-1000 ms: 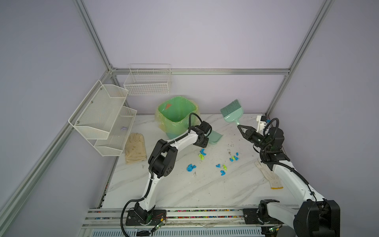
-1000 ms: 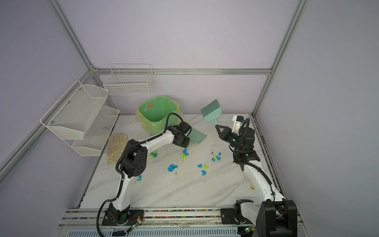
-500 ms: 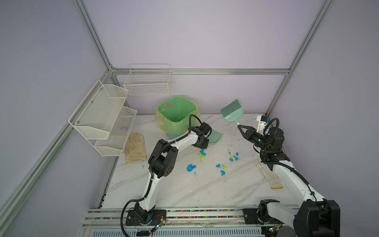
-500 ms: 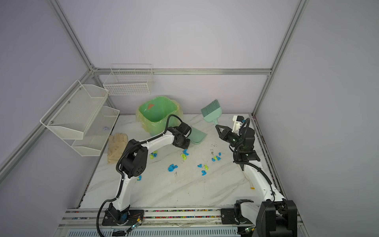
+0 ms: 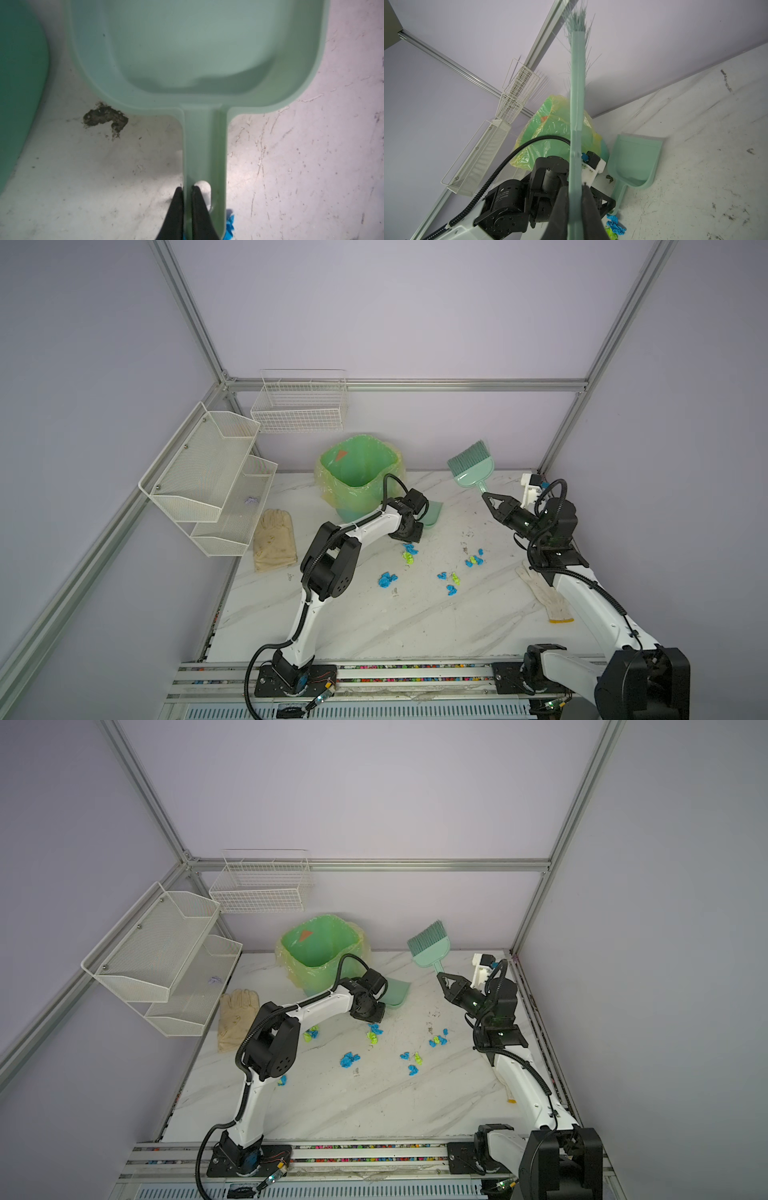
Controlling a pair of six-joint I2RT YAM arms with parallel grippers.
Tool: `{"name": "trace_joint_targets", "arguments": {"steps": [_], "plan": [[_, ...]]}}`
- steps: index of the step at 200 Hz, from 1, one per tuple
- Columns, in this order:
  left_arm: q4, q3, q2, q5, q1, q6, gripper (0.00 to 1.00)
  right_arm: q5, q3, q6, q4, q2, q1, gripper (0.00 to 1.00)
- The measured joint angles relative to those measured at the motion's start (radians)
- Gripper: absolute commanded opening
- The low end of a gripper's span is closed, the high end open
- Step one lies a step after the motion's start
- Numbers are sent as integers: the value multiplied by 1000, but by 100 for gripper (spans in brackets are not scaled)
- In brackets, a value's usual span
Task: Sweep away the paper scraps from the table
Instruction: 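Lower the left gripper onto the mint-green dustpan handle and close it, then drag the dustpan toward the scraps with the left gripper while the right lowers the brush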
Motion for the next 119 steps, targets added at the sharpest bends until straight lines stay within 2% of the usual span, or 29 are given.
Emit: {"name": "trace_joint_targets", "arguments": {"steps": [53, 119], "plan": [[0, 0, 0, 0, 0, 0, 0, 0, 0, 3, -3, -23, -2, 0], [-25, 1, -13, 3, 0, 0, 0, 6, 2, -3, -54, -27, -6, 0]]}}
